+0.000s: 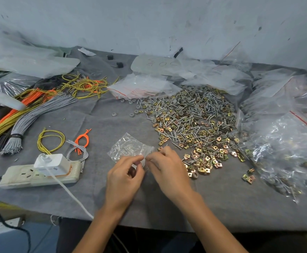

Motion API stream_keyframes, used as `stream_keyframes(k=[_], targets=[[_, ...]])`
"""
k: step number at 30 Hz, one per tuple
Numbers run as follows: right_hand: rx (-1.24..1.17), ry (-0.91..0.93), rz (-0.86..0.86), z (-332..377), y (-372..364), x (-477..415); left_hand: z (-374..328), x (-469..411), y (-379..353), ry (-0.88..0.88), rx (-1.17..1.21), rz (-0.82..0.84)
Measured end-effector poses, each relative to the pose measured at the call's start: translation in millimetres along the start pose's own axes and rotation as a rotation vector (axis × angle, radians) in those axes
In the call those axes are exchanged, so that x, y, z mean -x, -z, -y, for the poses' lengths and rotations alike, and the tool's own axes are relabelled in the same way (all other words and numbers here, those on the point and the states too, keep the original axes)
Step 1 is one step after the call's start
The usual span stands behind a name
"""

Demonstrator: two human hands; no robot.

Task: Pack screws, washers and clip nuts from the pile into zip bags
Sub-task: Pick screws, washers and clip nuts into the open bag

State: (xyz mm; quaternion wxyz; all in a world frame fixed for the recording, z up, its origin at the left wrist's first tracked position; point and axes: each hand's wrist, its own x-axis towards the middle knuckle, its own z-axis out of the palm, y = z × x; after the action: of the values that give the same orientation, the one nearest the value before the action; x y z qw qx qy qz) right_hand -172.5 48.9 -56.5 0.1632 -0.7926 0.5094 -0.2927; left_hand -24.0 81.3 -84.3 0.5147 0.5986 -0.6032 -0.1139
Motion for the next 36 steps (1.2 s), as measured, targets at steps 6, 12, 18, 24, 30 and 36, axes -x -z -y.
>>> stream_keyframes(k=[6, 12, 18, 24, 30, 36], targets=[[-0.023, -0.089, -0.136, -18, 6, -7, 1, 0, -1, 0.012, -0.006, 0.011], [0.227, -0.183, 0.129, -47, 23, -26, 2, -1, -3, 0.025, -0.003, 0.016], [0.216, -0.174, 0.159, -41, 28, -27, 3, -1, -3, 0.037, 0.010, 0.024], [-0.021, -0.080, 0.069, -13, 33, 0, 4, -2, -4, 0.023, 0.005, 0.009], [0.059, -0.006, 0.098, 6, 16, 4, 4, -1, -4, 0.001, 0.011, 0.008], [0.111, 0.009, 0.033, 6, 1, -1, 4, 0, -2, -0.016, 0.023, 0.003]])
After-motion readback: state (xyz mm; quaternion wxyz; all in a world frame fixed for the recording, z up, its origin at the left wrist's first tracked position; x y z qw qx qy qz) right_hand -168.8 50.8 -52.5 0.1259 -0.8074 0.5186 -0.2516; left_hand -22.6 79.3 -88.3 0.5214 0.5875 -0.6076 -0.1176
